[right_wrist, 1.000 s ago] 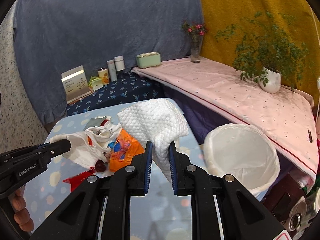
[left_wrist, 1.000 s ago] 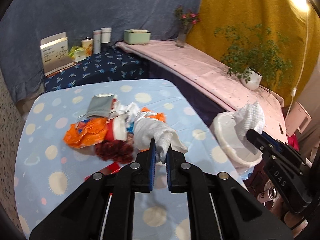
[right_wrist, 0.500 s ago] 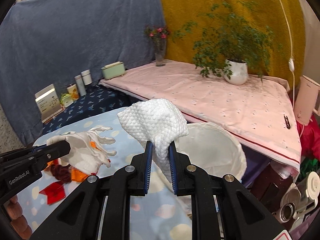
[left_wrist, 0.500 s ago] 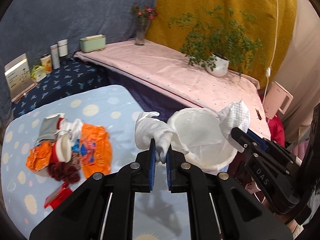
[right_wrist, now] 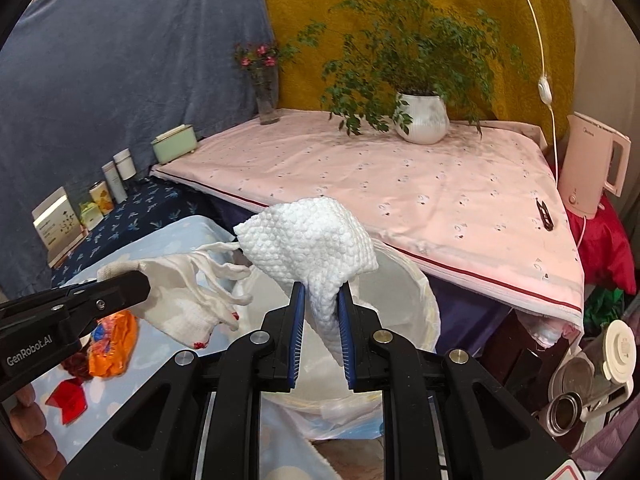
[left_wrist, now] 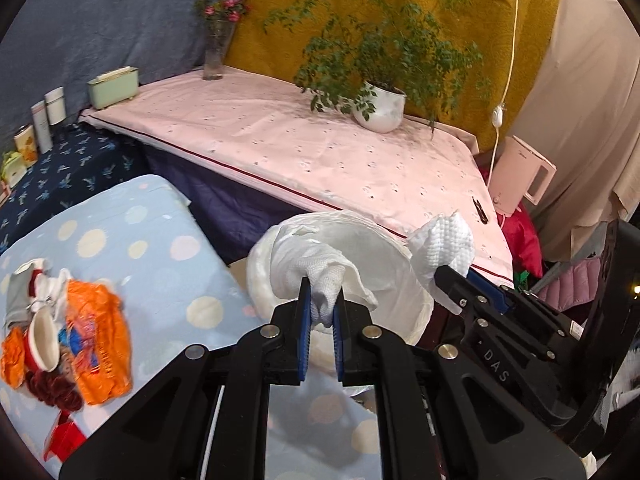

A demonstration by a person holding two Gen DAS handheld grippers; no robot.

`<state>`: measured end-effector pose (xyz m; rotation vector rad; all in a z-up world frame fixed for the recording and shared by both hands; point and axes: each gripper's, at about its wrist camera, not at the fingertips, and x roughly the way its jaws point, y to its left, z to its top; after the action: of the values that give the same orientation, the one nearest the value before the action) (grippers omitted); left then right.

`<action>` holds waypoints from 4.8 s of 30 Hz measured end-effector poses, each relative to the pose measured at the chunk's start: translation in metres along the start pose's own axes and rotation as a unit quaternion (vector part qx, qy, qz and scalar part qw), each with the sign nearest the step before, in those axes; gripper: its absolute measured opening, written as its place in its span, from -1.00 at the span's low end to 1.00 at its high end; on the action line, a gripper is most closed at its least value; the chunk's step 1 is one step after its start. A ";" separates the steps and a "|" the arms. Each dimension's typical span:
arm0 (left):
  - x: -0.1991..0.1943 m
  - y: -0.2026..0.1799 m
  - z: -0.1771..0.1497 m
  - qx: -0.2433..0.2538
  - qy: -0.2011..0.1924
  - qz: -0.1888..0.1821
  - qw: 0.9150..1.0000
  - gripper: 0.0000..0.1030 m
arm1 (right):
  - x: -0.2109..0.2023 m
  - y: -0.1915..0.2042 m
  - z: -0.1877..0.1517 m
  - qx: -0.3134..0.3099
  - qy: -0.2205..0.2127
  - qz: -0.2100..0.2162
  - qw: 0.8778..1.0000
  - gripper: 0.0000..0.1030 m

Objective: Collect trash
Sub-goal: 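Carry the white wet wipe with the right gripper over the bin, then open the right gripper to drop the wipe into the bin, then grasp the red card packet with the left gripper while the right grasps the orange bag, then carry the red packet and orange bag over the bin with both grippers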

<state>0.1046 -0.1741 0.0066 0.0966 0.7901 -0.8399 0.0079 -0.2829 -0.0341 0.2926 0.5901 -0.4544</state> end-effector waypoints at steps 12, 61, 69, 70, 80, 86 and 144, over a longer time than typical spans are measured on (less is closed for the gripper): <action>0.027 -0.001 0.017 0.002 -0.031 0.020 0.999 0.40 | 0.032 -0.017 0.012 0.012 0.007 -0.010 1.000 -0.55; -0.120 0.200 -0.116 -0.164 -0.044 0.217 0.961 0.72 | -0.015 0.172 -0.029 -0.097 0.018 0.107 0.989 0.20; -0.131 0.238 -0.159 -0.175 -0.009 0.236 0.956 0.72 | -0.005 0.215 -0.054 -0.122 0.045 0.127 0.983 0.20; -0.130 0.243 -0.166 -0.176 -0.004 0.238 0.955 0.72 | -0.004 0.220 -0.057 -0.126 0.047 0.128 0.983 0.20; -0.114 0.267 -0.196 -0.170 0.025 0.233 0.957 0.50 | 0.022 0.251 -0.086 -0.146 0.092 0.136 0.976 0.20; -0.104 0.271 -0.200 -0.161 0.042 0.210 0.963 -0.06 | 0.034 0.259 -0.093 -0.154 0.104 0.131 0.974 0.20; -0.065 0.145 -0.117 -0.100 0.018 0.114 0.988 -0.94 | 0.020 0.162 -0.059 -0.075 0.076 0.126 0.986 -0.75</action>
<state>0.1107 0.0095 -0.0657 0.0234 0.8755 -0.5413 0.0741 -0.1273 -0.0707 0.2545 0.7217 -0.1434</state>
